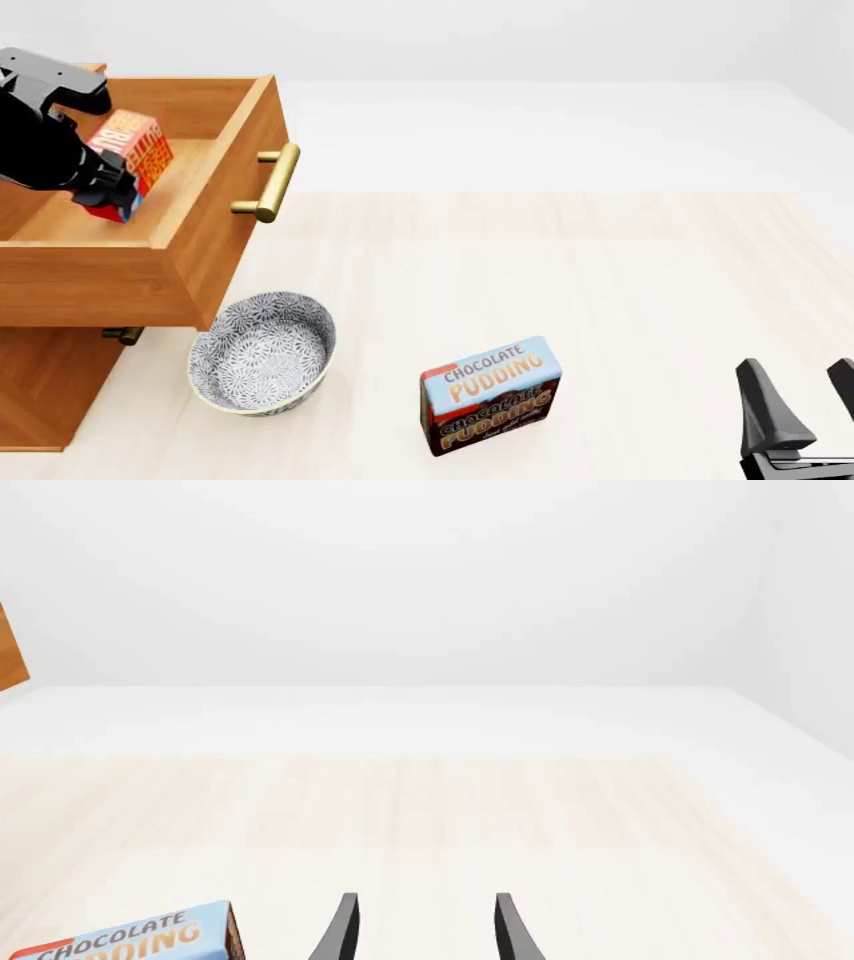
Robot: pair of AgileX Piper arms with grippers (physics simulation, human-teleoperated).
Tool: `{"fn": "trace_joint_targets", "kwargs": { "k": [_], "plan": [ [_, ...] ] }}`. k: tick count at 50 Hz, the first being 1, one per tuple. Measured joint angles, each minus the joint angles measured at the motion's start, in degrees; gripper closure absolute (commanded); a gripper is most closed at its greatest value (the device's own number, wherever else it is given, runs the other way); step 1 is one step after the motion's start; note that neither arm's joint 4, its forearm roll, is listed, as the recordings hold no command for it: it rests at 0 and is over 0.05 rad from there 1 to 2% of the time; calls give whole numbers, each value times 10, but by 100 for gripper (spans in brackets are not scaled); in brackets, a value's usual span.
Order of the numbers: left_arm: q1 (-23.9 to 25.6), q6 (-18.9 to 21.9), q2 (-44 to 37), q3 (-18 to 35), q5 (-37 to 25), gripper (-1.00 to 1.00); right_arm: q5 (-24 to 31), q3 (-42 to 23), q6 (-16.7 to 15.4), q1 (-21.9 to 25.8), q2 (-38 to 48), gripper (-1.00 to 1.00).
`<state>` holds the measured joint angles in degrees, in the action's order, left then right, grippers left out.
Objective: Put the butter at the back in the top drawer of the cabinet and close it.
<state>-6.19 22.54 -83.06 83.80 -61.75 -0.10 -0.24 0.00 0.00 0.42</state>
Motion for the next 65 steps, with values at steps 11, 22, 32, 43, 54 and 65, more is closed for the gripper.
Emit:
{"fn": "trace_joint_targets", "kwargs": {
  "k": [11, 22, 32, 43, 54, 65],
  "plan": [
    [-4, 3, 8, -19, 12, 100, 0, 0, 0, 0, 0, -100],
    [-8, 5, 13, -25, 16, 100, 0, 0, 0, 0, 0, -100],
    [-8, 3, 12, -23, 13, 100, 0, 0, 0, 0, 0, -100],
    [3, -8, 3, 8, 2, -100, 0, 0, 0, 0, 0, -100],
    [33, -32, -23, 99, -39, -100, 0, 0, 0, 0, 0, -100],
    [65, -53, -30, 168, -67, -100, 0, 0, 0, 0, 0, -100]
  ]
}}
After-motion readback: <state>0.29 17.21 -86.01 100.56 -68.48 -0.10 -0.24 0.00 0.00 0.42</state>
